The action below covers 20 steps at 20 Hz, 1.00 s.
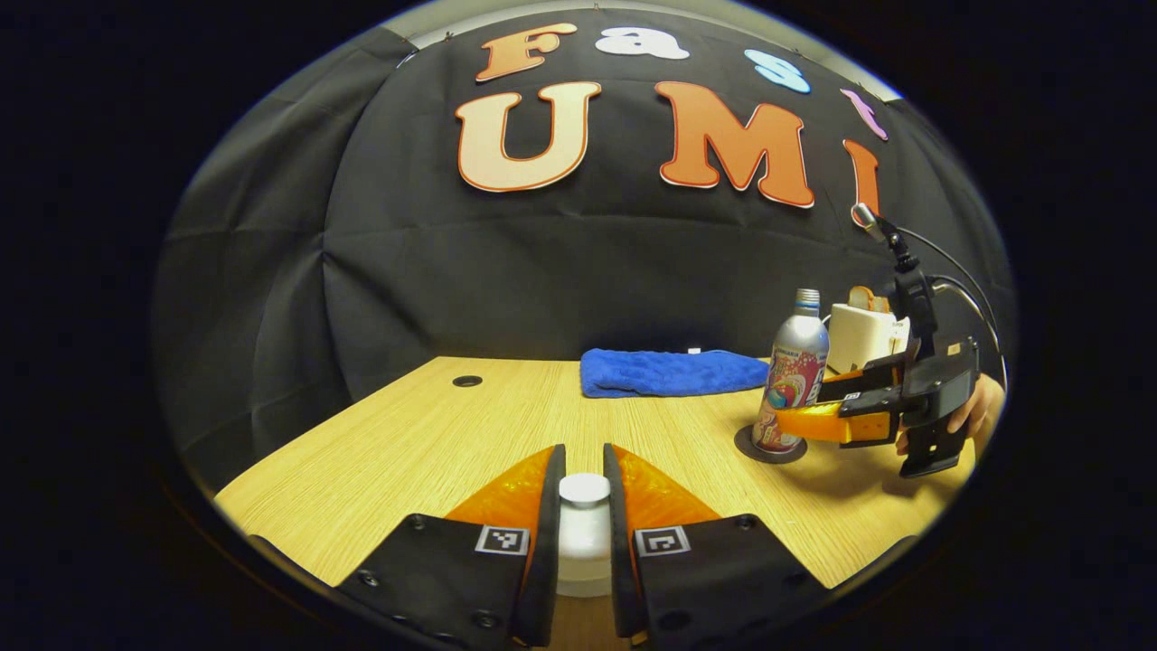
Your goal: Open the teacup lid with one hand, grasp the water bottle and pour water into the teacup with the other hand; after pouring, place the water bottle on the coaster and then close the teacup lid.
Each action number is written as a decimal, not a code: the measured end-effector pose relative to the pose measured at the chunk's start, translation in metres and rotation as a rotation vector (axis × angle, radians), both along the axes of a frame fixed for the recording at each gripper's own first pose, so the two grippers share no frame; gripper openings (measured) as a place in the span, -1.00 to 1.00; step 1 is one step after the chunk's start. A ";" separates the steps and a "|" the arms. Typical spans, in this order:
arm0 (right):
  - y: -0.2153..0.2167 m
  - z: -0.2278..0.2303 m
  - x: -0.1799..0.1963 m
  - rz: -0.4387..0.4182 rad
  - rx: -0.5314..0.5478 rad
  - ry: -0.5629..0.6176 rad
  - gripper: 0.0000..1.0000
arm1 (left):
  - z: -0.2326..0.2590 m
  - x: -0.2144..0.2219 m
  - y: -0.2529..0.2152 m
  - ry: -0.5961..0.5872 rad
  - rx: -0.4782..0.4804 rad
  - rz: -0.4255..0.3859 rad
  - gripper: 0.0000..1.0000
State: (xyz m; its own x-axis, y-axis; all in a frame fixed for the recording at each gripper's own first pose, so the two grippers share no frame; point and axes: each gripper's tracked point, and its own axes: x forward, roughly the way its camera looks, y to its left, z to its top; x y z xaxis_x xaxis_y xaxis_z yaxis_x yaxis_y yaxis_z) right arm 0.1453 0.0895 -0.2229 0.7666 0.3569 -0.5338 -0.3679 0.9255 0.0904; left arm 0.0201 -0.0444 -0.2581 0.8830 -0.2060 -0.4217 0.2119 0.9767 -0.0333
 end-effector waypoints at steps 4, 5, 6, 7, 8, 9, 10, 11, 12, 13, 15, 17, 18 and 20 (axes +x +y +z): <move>-0.008 0.018 -0.016 0.015 -0.016 -0.042 0.96 | -0.013 -0.004 0.001 0.021 0.016 0.008 -0.43; -0.009 0.023 -0.022 0.025 -0.024 -0.060 0.96 | -0.009 -0.003 0.001 0.004 0.009 0.007 -0.43; -0.010 0.029 -0.028 0.037 -0.024 -0.070 0.96 | -0.010 -0.001 -0.001 -0.006 0.003 0.005 -0.43; -0.008 0.032 -0.035 0.055 -0.021 -0.071 0.96 | -0.013 -0.002 0.000 0.014 0.019 0.006 -0.43; -0.006 0.036 -0.044 0.066 -0.021 -0.080 0.89 | -0.016 -0.003 0.001 0.031 0.035 0.007 -0.39; -0.007 0.040 -0.050 0.068 -0.024 -0.092 0.96 | -0.018 -0.002 0.001 0.038 0.042 0.011 -0.40; -0.009 0.042 -0.054 0.070 -0.027 -0.101 0.96 | -0.018 -0.002 0.000 0.043 0.044 0.008 -0.26; -0.011 0.045 -0.058 0.066 -0.028 -0.109 0.96 | -0.017 -0.002 -0.001 0.041 0.046 0.006 -0.33; -0.015 0.046 -0.061 0.060 -0.025 -0.113 0.97 | -0.017 -0.003 -0.002 0.048 0.051 0.001 -0.12; -0.018 0.049 -0.064 0.050 -0.018 -0.120 0.98 | -0.018 -0.005 -0.003 0.057 0.056 0.002 0.01; -0.027 0.055 -0.070 0.028 -0.001 -0.130 0.99 | -0.011 -0.007 -0.001 0.044 0.050 0.011 0.28; -0.034 0.062 -0.076 0.006 0.013 -0.141 0.99 | 0.003 -0.005 -0.001 0.005 0.051 0.021 0.51; -0.039 0.067 -0.078 -0.012 0.018 -0.157 0.99 | 0.011 -0.005 0.000 -0.013 0.058 0.027 0.60; -0.059 0.078 -0.077 -0.102 0.021 -0.201 1.00 | 0.031 -0.004 0.000 -0.059 0.063 0.038 0.79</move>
